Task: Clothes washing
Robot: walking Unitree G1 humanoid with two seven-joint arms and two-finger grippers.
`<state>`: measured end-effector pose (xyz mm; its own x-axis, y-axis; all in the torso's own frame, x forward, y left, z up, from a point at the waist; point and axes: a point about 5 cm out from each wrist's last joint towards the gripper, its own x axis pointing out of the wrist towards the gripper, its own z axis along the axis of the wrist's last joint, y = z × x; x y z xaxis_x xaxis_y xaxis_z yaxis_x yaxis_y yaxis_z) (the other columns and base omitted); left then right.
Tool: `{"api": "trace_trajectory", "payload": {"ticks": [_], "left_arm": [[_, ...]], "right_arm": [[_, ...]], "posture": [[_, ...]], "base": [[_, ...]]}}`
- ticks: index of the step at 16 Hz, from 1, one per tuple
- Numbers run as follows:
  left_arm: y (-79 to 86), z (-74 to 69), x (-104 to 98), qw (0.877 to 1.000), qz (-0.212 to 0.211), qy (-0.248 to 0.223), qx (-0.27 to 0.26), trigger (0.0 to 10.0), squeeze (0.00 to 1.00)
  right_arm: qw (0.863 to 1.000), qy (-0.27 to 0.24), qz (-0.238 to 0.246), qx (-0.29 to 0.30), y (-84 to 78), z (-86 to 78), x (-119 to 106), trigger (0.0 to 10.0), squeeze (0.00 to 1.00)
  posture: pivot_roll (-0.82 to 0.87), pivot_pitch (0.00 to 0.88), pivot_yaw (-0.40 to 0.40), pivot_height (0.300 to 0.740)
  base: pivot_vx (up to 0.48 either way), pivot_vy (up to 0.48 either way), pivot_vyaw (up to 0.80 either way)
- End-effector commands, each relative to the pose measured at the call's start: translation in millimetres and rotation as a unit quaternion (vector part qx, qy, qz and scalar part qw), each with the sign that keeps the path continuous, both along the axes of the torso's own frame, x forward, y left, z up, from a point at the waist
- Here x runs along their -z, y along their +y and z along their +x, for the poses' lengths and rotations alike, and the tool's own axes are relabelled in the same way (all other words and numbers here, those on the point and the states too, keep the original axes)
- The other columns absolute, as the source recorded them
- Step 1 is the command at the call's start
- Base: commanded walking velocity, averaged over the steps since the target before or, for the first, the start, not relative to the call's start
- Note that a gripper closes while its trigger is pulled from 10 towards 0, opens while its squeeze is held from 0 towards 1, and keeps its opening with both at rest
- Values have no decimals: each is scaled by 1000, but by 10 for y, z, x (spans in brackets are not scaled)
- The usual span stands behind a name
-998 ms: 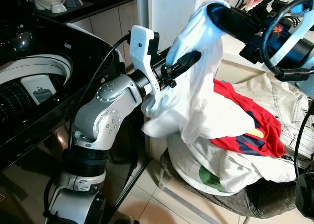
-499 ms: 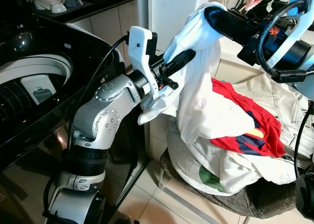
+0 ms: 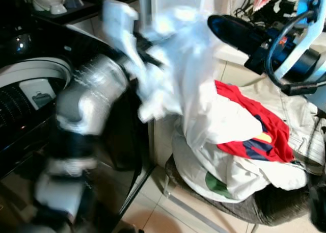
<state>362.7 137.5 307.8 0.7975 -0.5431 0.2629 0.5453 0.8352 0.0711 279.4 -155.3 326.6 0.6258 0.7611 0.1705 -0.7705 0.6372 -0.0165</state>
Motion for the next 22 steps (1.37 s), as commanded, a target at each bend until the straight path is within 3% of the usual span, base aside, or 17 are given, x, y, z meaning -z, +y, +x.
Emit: {"api": "trace_trajectory", "payload": {"ticks": [1,2,3,4,5,7,8,10,11,12,14,15,16,18,20,22], "left_arm": [[170,39,-191,998,19,-44,-45,0,0],[558,139,-545,977,98,-107,-159,0,0],[720,146,-715,962,125,-133,-205,0,0],[1009,106,-1077,919,182,-183,-299,0,0],[1177,35,-1315,886,213,-213,-353,0,0],[1296,-41,-1532,853,247,-236,-394,0,0],[1320,-15,-1525,843,280,-226,-400,0,0],[1357,49,-1439,834,316,-201,-406,0,0],[1544,183,-1045,815,396,-88,-414,10000,0],[1674,200,-829,801,430,-22,-416,10000,0],[1974,132,-439,763,482,98,-420,10000,451],[2014,115,-382,759,488,115,-416,10000,675],[2068,90,-300,757,492,141,-406,10000,1000],[2108,57,-220,764,488,185,-379,10000,1000],[2140,24,-204,763,492,208,-365,10000,1000],[2126,3,-187,780,479,235,-326,10000,1000]], "right_arm": [[1000,-5,-27,1,27,-9,45,10000,0],[999,-7,-34,0,61,-11,82,10000,0],[999,-8,-35,0,74,-11,91,10000,0],[999,-10,-35,0,102,-8,96,10000,0],[999,-12,-34,0,127,-10,96,10000,0],[999,-17,-33,-2,159,-22,105,10000,0],[999,-19,-35,-3,180,-27,124,10000,0],[999,-20,-37,-4,202,-31,147,10000,0],[998,-12,-58,-21,292,-59,231,10000,0],[997,-8,-75,-31,339,-77,283,10000,0],[993,1,-106,-45,406,-100,385,10000,0],[993,3,-111,-47,412,-103,404,10000,0],[992,7,-118,-51,424,-110,433,10000,0],[990,10,-130,-57,437,-112,472,10000,0],[988,14,-140,-60,445,-107,499,10000,0],[987,18,-146,-63,446,-108,522,10000,0]], "posture": [[-45,0,34,740],[-34,0,35,740],[-34,0,35,740],[-31,0,37,740],[-30,0,43,740],[-27,0,52,740],[-27,0,55,740],[-28,0,58,740],[-29,0,61,740],[-28,0,59,740],[-27,0,58,740],[-26,0,56,740],[-26,0,53,740],[-22,0,47,740],[-20,0,45,740],[-17,0,44,740]], "base": [[0,0,0],[0,0,0],[0,0,0],[0,0,0],[0,0,0],[0,0,0],[0,0,0],[0,0,0],[0,0,0],[0,0,0],[0,0,0],[0,0,0],[0,0,0],[0,0,0],[0,0,0],[0,0,0]]}}
